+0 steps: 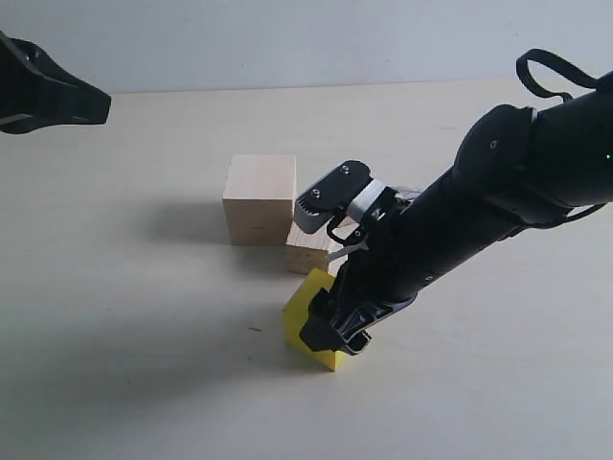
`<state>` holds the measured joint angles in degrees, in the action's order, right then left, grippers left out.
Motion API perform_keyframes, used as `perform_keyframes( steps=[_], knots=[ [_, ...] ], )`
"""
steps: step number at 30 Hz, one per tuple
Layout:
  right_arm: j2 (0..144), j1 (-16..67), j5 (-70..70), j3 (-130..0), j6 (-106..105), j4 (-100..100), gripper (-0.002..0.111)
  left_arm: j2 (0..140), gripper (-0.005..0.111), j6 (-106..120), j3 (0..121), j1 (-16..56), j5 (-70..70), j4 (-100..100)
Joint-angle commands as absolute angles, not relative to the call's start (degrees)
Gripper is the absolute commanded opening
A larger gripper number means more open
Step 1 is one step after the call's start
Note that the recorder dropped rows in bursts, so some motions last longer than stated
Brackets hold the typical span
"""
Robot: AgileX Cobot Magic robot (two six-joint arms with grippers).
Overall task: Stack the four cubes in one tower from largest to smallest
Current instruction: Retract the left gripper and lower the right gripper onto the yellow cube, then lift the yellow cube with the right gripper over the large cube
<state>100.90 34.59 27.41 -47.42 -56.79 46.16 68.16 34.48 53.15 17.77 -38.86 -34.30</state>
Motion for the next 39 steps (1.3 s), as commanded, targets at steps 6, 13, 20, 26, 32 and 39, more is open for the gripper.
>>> perform_keyframes(
  steps=[6,13,20,26,32,39],
  knots=[
    [97.0,34.7,30.6,-47.9,-52.4,41.6,0.0,67.8,0.0,34.0,52.9,17.6,-41.2,-34.8],
    [87.7,34.7,39.5,-59.4,-24.8,12.8,0.0,67.8,0.0,34.0,52.9,17.6,-41.4,-34.8],
    [93.9,34.5,45.9,-80.0,-26.8,6.4,0.0,67.8,0.0,34.0,52.9,17.6,-41.4,-34.8],
    [103.3,34.5,51.6,-91.4,-15.3,5.3,0.0,67.8,0.0,34.0,52.9,17.6,-41.8,-34.8],
    [107.9,34.7,53.6,-97.3,-7.8,12.1,0.0,67.8,0.0,34.0,52.9,17.6,-41.7,-34.7],
    [110.2,39.6,50.4,-97.8,14.2,1.0,0.0,67.8,0.0,34.0,52.9,17.6,-41.4,-34.6]
  ],
)
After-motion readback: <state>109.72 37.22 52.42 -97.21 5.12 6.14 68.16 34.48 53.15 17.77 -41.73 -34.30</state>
